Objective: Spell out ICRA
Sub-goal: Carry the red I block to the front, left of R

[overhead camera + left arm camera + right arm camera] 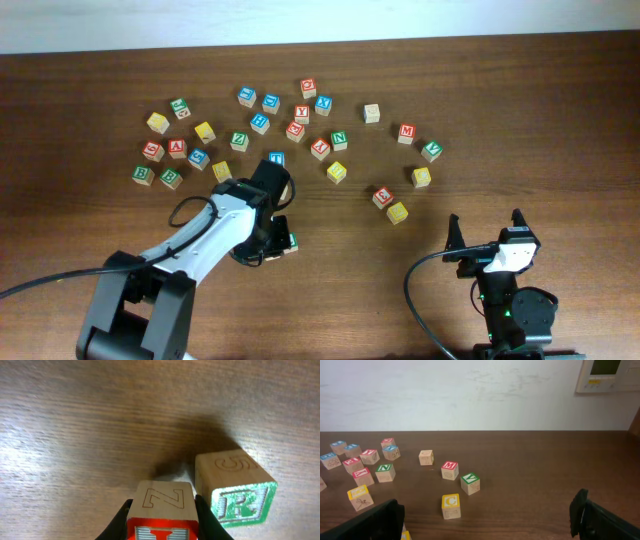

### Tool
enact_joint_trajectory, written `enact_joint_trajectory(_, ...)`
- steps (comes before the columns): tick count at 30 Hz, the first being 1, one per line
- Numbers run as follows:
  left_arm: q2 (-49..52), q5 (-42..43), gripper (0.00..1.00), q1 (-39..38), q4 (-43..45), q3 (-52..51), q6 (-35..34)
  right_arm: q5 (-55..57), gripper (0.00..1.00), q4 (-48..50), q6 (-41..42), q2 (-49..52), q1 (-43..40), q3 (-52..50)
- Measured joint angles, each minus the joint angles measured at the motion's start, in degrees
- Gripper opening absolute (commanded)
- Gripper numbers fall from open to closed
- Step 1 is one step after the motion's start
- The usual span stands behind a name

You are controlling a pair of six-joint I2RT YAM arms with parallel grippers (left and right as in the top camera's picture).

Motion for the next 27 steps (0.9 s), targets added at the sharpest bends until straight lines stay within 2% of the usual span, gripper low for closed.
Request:
enact_joint_trajectory(7, 0.00, -5.73, 0.18, 0.00, 1.18, 0.00, -0.17, 0.00, 0.98, 0.00, 0.00, 0.00, 0.00, 0.00)
enact_joint_trajectory(15, 0.00, 0.22, 0.19, -0.31, 5.79, 0.00, 0.57, -0.02, 0.98, 0.00, 0.00, 0.00, 0.00, 0.00)
enact_joint_trajectory(20, 0.00, 2.23, 0.17, -3.54, 7.58, 0.00, 1.20, 0.00, 0.98, 0.00, -0.02, 0.00, 0.00, 0.00)
enact_joint_trajectory(23, 0.00, 2.29, 0.15, -4.07, 7.52, 0.00, 1.18, 0.00, 0.98, 0.00, 0.00, 0.00, 0.00, 0.00)
enact_joint_trajectory(27, 0.00, 0.09, 0.17, -3.21, 2.62, 0.13, 1.18, 0.00, 0.98, 0.00, -0.02, 0.00, 0.00, 0.00)
